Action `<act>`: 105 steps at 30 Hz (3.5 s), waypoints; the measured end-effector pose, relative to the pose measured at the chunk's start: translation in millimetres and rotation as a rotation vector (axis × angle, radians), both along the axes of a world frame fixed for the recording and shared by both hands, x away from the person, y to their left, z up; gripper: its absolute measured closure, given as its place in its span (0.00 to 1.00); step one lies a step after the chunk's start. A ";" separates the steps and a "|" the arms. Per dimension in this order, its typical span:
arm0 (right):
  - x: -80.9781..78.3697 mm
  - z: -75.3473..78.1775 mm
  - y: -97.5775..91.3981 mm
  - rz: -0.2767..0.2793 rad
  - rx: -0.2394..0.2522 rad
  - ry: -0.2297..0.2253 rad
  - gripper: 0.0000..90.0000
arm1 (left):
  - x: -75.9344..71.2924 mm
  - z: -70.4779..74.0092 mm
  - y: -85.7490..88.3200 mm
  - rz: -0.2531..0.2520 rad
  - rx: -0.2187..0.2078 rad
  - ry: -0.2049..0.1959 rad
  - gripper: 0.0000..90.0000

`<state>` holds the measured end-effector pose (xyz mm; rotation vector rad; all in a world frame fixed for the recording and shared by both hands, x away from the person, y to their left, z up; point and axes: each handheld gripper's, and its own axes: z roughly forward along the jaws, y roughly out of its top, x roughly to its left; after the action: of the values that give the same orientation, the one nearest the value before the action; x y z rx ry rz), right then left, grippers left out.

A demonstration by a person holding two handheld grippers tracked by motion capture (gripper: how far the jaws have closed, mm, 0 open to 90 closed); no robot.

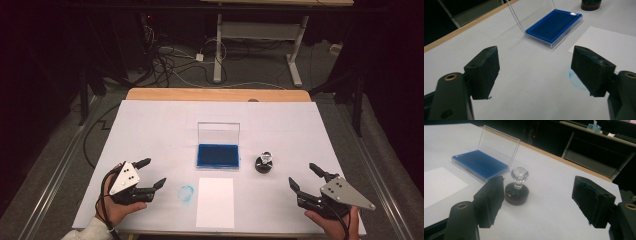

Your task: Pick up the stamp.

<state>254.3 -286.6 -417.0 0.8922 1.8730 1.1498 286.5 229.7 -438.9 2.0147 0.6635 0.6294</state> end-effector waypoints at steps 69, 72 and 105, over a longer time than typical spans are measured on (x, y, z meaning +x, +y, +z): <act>132.6 2.5 62.2 0.080 -0.202 0.593 0.31 | 2.5 -12.6 -11.5 -0.036 0.097 0.082 0.25; 134.3 2.5 63.3 0.087 -0.202 0.592 0.34 | 2.9 -13.0 -11.5 -0.043 0.089 0.085 0.25; 139.5 2.7 75.7 0.139 -0.275 0.603 0.62 | 3.6 -15.4 -13.3 -0.061 0.119 0.096 0.25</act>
<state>393.8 -210.9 -414.2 1.0346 2.5390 0.7102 290.1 216.4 -454.3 2.1784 0.6315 0.5507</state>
